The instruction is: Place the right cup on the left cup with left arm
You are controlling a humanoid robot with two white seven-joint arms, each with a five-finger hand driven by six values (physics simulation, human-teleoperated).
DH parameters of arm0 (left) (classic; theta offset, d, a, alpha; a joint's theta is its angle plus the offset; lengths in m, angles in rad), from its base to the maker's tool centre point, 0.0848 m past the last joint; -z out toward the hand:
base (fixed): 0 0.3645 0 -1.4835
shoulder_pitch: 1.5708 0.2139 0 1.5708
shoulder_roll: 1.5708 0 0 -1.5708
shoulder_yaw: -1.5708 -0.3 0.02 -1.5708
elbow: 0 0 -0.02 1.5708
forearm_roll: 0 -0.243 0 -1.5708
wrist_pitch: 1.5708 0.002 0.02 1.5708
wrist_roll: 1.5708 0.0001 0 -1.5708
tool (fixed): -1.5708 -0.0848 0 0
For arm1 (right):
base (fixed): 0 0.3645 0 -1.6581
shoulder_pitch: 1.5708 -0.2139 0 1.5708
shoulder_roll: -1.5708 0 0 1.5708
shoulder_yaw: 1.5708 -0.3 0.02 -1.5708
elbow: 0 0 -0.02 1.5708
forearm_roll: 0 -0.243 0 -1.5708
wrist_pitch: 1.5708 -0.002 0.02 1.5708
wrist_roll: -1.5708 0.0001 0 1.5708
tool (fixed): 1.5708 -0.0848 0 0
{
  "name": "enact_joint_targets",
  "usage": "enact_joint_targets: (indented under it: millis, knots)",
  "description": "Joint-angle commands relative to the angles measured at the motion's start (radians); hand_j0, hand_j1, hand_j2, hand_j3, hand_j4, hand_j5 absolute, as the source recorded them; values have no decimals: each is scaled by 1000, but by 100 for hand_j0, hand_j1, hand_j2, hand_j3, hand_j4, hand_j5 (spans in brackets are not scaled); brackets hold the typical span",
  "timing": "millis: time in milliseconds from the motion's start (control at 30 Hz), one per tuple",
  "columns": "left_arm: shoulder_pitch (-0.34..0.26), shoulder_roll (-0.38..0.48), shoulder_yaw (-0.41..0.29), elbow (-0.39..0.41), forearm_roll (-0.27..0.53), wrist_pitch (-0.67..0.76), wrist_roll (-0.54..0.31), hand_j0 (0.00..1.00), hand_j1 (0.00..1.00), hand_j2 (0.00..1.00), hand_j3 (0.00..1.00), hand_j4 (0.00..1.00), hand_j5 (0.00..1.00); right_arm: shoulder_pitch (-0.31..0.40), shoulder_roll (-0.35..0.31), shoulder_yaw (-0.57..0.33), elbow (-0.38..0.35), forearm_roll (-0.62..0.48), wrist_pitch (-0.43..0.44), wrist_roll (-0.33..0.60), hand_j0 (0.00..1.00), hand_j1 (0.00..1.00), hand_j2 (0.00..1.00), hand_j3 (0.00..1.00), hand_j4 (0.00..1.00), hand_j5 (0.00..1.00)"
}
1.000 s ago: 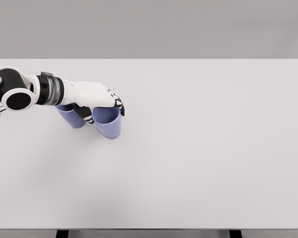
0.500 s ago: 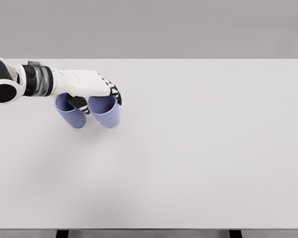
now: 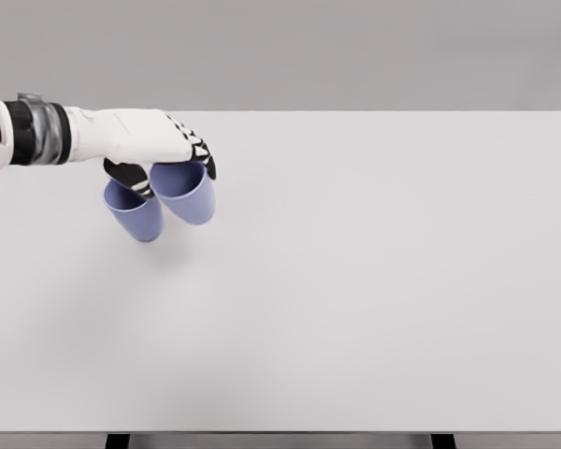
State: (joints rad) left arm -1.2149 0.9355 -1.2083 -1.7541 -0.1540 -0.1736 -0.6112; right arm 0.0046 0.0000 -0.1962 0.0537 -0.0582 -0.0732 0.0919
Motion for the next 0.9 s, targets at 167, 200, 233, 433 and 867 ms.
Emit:
enact_joint_targets:
  millis: [167, 200, 233, 433, 867]
  knots:
    - [0, 23, 30, -4, 13, -18, 0, 70, 70, 70, 70, 70, 70, 0, 0, 1, 0, 0, 0, 0, 100, 100, 100, 100, 100, 100]
    - [0, 25, 39, -4, 13, -27, 0, 70, 70, 70, 70, 70, 70, 0, 0, 0, 0, 0, 0, -1, 100, 100, 100, 100, 100, 100]
    - [0, 26, 50, -2, 13, -44, 0, 70, 70, 70, 70, 70, 70, 0, 0, 0, 0, 0, 0, 0, 100, 100, 100, 100, 100, 100]
    - [-18, 66, 67, -4, 37, -53, 0, 70, 70, 70, 70, 70, 70, 0, 0, 0, 0, 0, 0, 0, 100, 100, 100, 100, 100, 100]
    - [-51, 115, 75, -2, 54, -73, 0, 70, 70, 70, 70, 70, 70, 0, 0, 0, 0, 0, 0, 0, 100, 100, 100, 100, 100, 100]
